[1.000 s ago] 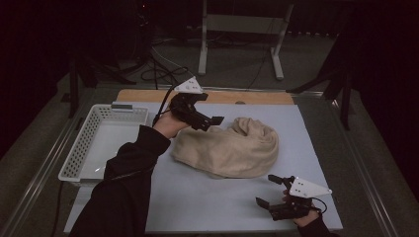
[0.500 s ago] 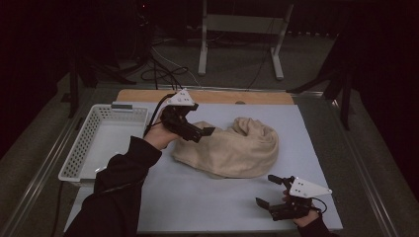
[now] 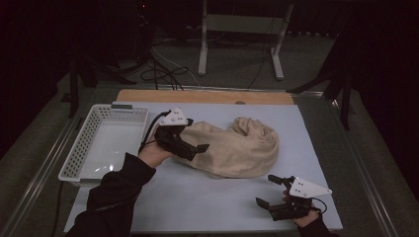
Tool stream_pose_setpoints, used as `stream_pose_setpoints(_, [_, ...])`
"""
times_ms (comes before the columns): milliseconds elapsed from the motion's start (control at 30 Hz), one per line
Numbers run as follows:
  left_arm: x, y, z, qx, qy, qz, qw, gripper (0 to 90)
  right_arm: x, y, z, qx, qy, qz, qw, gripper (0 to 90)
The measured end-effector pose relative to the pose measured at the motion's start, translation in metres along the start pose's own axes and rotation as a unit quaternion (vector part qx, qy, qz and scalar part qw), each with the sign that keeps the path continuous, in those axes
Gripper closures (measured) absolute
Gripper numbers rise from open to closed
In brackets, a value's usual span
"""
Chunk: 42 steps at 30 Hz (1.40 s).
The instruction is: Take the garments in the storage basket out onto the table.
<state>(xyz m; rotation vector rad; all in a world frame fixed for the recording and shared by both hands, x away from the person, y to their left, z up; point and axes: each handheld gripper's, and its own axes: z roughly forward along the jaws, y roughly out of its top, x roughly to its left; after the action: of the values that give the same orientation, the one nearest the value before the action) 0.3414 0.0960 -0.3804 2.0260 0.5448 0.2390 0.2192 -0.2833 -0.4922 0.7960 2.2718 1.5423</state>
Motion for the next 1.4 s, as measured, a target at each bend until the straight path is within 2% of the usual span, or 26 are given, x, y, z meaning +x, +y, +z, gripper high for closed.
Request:
stream_pose_setpoints(200, [-0.011, -0.015, 0.0, 0.006, -0.013, 0.002, 0.9999, 0.0, 0.001, -0.001, 0.001, 0.006, 0.002, -0.004, 1.0, 11.2])
stream_pose_setpoints(367, [-0.023, -0.028, 0.001, 0.014, -0.019, 0.014, 0.9996, 0.0, 0.001, 0.0, 0.001, 0.004, 0.002, -0.004, 1.0, 11.2])
stream_pose_setpoints(600, [-0.034, -0.047, 0.003, 0.02, -0.035, 0.008, 0.9992, 0.0, 0.0, 0.0, 0.001, 0.002, 0.001, -0.005, 1.0, 11.2])
stream_pose_setpoints(667, [-0.037, -0.053, 0.004, 0.024, -0.037, 0.011, 0.999, 0.0, 0.0, 0.0, 0.001, 0.003, 0.001, -0.005, 1.0, 11.2])
stream_pose_setpoints(867, [-0.047, -0.071, 0.007, 0.043, -0.056, 0.017, 0.9974, 0.0, 0.0, 0.0, 0.001, 0.003, 0.0, -0.004, 1.0, 11.2])
stream_pose_setpoints(933, [-0.049, -0.077, 0.007, 0.036, -0.068, 0.007, 0.9971, 0.0, 0.0, 0.0, 0.001, 0.003, 0.001, -0.005, 1.0, 11.2])
stream_pose_setpoints(1400, [-0.064, -0.115, 0.002, 0.072, -0.082, 0.014, 0.9939, 0.0, 0.0, 0.0, 0.0, 0.002, -0.002, -0.006, 1.0, 11.2])
